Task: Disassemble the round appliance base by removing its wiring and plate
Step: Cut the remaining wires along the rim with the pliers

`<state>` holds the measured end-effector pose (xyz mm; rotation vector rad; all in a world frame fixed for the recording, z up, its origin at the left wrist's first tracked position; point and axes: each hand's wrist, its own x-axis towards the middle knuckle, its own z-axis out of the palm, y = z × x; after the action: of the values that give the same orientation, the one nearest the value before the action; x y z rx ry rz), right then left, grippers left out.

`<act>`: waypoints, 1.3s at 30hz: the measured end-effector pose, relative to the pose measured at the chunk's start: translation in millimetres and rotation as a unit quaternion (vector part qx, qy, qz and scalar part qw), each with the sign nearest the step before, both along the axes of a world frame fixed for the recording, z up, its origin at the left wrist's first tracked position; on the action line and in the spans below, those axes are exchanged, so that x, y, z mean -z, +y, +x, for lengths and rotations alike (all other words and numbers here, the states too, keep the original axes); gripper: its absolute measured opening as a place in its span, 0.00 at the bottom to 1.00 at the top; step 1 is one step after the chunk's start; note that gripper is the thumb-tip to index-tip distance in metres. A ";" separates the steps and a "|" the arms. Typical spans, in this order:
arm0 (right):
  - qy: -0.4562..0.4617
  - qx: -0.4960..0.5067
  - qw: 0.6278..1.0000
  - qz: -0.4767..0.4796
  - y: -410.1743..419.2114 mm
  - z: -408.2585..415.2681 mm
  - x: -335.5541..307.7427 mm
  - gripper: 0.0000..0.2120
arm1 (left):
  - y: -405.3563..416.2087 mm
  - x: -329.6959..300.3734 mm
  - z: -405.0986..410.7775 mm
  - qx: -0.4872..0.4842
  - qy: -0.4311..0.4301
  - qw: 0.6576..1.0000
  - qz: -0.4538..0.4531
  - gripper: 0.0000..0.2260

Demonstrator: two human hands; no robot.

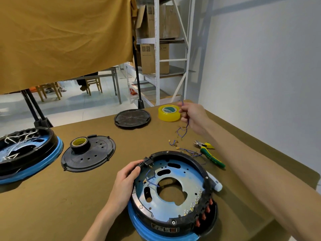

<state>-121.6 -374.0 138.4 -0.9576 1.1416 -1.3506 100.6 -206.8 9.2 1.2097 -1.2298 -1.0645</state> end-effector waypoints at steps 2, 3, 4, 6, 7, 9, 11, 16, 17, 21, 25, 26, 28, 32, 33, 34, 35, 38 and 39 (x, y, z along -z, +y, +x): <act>-0.018 0.019 0.999 0.035 -2.9 -4.3 21.1 0.14 | -0.6 0.3 -0.1 -0.001 0.007 1.000 0.005 0.12; -0.043 0.027 0.997 0.058 -4.1 -8.2 33.8 0.14 | -0.9 0.6 0.2 -0.002 0.009 1.000 0.008 0.12; -0.067 0.036 0.994 0.079 -5.3 -12.2 46.2 0.14 | -1.3 1.0 0.6 -0.003 0.011 1.000 0.010 0.12; -0.025 0.058 0.994 0.088 -7.3 -21.5 68.6 0.15 | -1.9 1.8 1.3 -0.002 0.009 1.000 0.010 0.12; 0.067 0.065 0.993 0.072 -8.2 -26.6 77.9 0.15 | -2.1 1.9 1.5 -0.001 0.007 1.000 0.010 0.12; 0.332 0.057 0.942 0.015 -4.9 -35.9 89.0 0.16 | -2.5 2.0 1.5 -0.002 0.003 1.000 0.008 0.12; 0.515 0.021 0.856 -0.041 4.9 -36.6 89.4 0.14 | -2.6 2.4 1.5 -0.004 -0.004 1.000 0.004 0.12; 0.511 -0.040 0.828 -0.229 57.8 -3.6 73.9 0.08 | -2.4 3.0 0.8 -0.007 -0.005 1.000 0.008 0.12; 0.499 -0.085 0.825 -0.252 71.7 5.7 70.3 0.07 | -2.5 3.0 0.6 -0.009 -0.004 1.000 0.009 0.12; 0.508 -0.212 0.795 -0.256 113.5 36.3 69.3 0.06 | -0.7 3.6 1.0 -0.009 -0.006 1.000 0.006 0.12; 0.556 -0.175 0.787 -0.200 127.1 46.2 75.7 0.10 | 1.9 4.0 0.6 -0.012 -0.001 1.000 0.002 0.12; 0.549 -0.161 0.800 -0.183 127.8 45.9 76.8 0.09 | 2.3 3.6 0.4 -0.011 0.001 1.000 0.001 0.12; 0.531 -0.159 0.819 -0.150 127.7 44.8 78.4 0.08 | 2.7 3.1 0.5 -0.010 0.005 1.000 -0.002 0.12; 0.526 -0.229 0.814 -0.089 127.1 47.3 84.2 0.08 | 2.2 3.3 0.9 -0.011 0.018 1.000 -0.002 0.12; 0.527 -0.230 0.814 -0.085 126.4 48.5 86.3 0.07 | 1.9 3.5 0.9 -0.011 0.018 1.000 -0.002 0.12; 0.522 -0.224 0.819 -0.084 125.7 49.0 88.1 0.07 | 1.9 3.7 0.9 -0.012 0.017 1.000 -0.002 0.12; 0.513 -0.219 0.825 -0.084 125.3 49.0 89.5 0.05 | 2.0 3.8 0.8 -0.012 0.016 1.000 -0.003 0.12; 0.481 -0.231 0.843 -0.068 122.5 47.0 89.5 0.06 | 2.5 3.6 1.7 -0.009 0.009 1.000 -0.004 0.11; 0.471 -0.235 0.848 -0.057 121.6 46.3 89.3 0.07 | 2.6 3.5 2.1 -0.009 0.008 1.000 -0.004 0.11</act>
<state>-75.3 -252.4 49.0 -1.9574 1.3856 -0.5016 102.7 -204.2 5.8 1.2028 -1.2077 -1.0532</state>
